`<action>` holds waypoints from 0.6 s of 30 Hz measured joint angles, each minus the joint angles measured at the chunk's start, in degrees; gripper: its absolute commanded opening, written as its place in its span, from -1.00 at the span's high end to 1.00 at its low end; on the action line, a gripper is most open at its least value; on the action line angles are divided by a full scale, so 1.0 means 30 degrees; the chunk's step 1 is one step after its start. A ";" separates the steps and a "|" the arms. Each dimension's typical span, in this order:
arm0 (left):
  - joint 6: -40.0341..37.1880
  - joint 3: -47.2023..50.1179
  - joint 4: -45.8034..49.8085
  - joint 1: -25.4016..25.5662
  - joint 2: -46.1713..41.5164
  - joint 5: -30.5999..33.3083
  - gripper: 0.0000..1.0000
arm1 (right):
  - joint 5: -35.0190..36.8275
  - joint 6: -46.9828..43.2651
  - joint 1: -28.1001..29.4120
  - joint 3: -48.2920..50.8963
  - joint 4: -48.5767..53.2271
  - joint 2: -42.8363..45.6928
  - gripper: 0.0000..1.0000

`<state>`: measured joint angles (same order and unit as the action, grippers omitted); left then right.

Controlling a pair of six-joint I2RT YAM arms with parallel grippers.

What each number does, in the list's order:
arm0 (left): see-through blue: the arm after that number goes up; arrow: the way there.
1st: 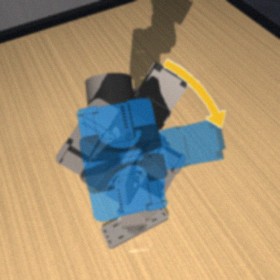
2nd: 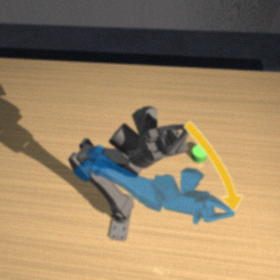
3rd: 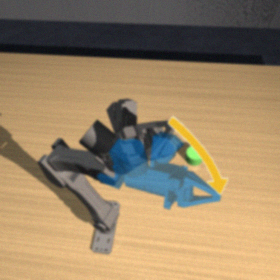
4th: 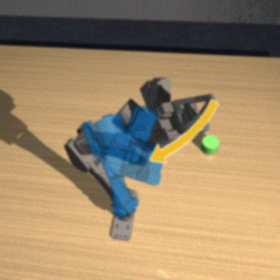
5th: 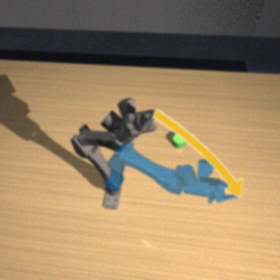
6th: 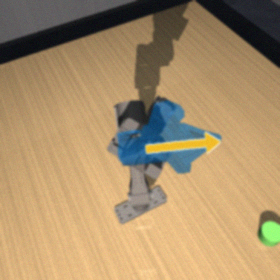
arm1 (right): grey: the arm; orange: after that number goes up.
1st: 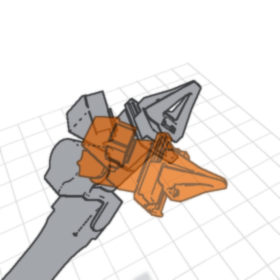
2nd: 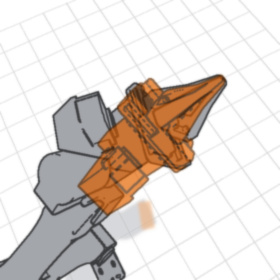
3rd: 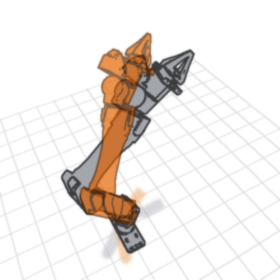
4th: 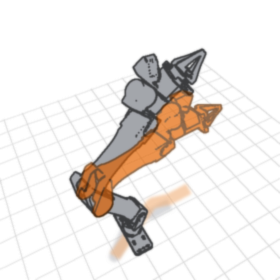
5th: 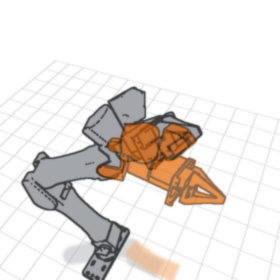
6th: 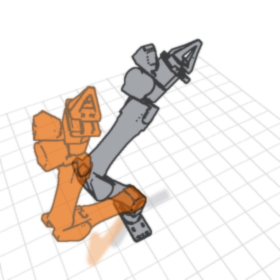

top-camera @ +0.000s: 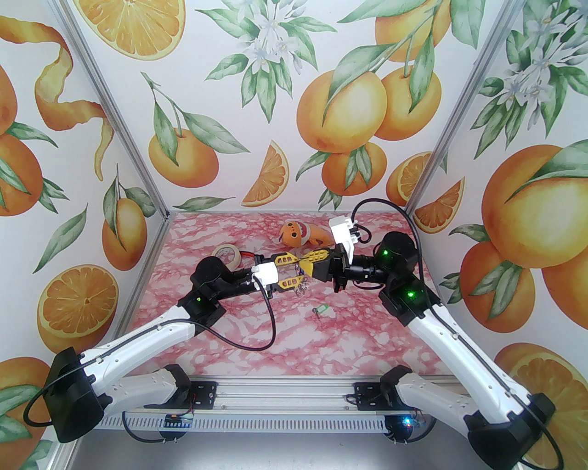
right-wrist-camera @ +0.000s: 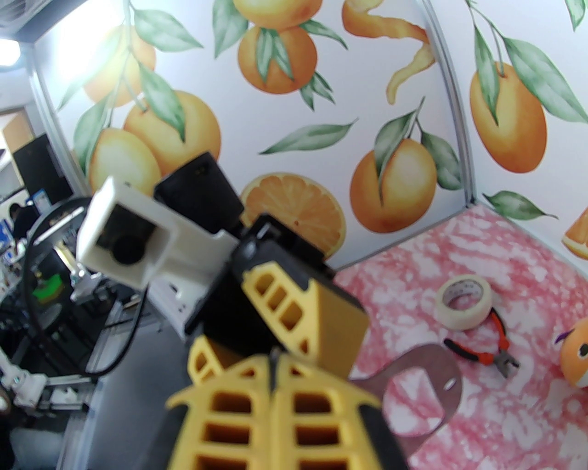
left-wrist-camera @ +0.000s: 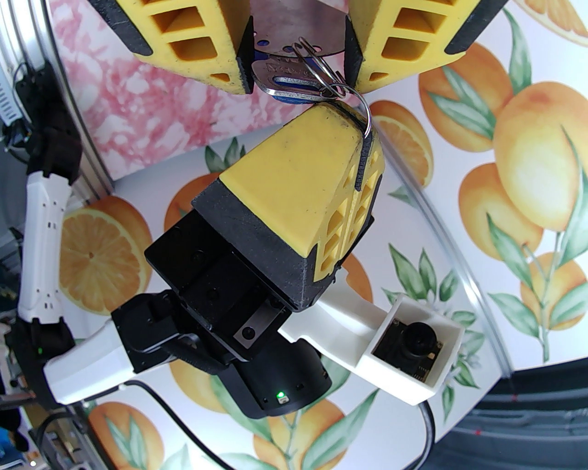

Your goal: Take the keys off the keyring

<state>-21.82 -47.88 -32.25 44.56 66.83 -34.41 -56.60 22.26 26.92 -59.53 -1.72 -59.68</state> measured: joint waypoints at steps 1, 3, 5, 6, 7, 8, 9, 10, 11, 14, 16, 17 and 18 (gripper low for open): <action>-0.0138 0.0022 0.0000 0.0000 -0.0036 0.0015 0.34 | -0.0102 0.0153 -0.0051 0.0051 -0.0117 0.0000 1.00; -0.0393 0.0044 0.0073 0.0000 -0.0117 0.0007 0.36 | -0.0248 0.0437 -0.0138 0.0131 -0.0401 -0.0036 1.00; -0.0670 0.0051 0.0240 0.0000 -0.0240 -0.0007 0.36 | -0.0357 0.0678 -0.0211 0.0138 -0.0663 -0.0153 1.00; -0.0823 0.0058 0.0379 0.0000 -0.0313 -0.0007 0.36 | -0.0393 0.0809 -0.0240 0.0138 -0.0780 -0.0233 1.00; -0.0918 0.0073 0.0474 0.0000 -0.0364 -0.0007 0.35 | -0.0488 0.0903 -0.0248 0.0138 -0.0867 -0.0291 1.00; -0.1035 0.0080 0.0561 0.0000 -0.0401 -0.0029 0.33 | -0.0539 0.0962 -0.0248 0.0138 -0.0911 -0.0335 1.00; -0.1239 0.0080 0.0656 0.0000 -0.0430 -0.0036 0.27 | -0.0627 0.1027 -0.0248 0.0138 -0.0984 -0.0372 1.00; -0.1384 0.0087 0.0823 0.0000 -0.0474 -0.0087 0.25 | -0.0656 0.1107 -0.0248 0.0138 -0.1020 -0.0401 1.00; -0.1508 0.0087 0.0954 0.0000 -0.0503 -0.0131 0.26 | -0.0678 0.1166 -0.0248 0.0138 -0.1042 -0.0415 1.00; -0.1872 0.0087 0.1319 0.0029 -0.0576 -0.0226 0.26 | -0.0933 0.1370 -0.0270 0.0138 -0.1107 -0.0546 1.00; -0.2076 0.0080 0.1501 0.0029 -0.0612 -0.0211 0.30 | -0.1086 0.1464 -0.0270 0.0138 -0.1122 -0.0634 1.00; -0.2237 0.0087 0.1596 0.0029 -0.0641 -0.0197 0.32 | -0.1158 0.1515 -0.0270 0.0138 -0.1122 -0.0648 1.00; -0.2390 0.0087 0.1668 0.0029 -0.0692 -0.0168 0.33 | -0.1231 0.1588 -0.0270 0.0138 -0.1115 -0.0648 1.00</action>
<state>-28.99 -47.62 -27.24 44.64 64.75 -34.92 -60.29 27.03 26.11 -59.11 -5.06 -61.63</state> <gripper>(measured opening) 0.346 0.045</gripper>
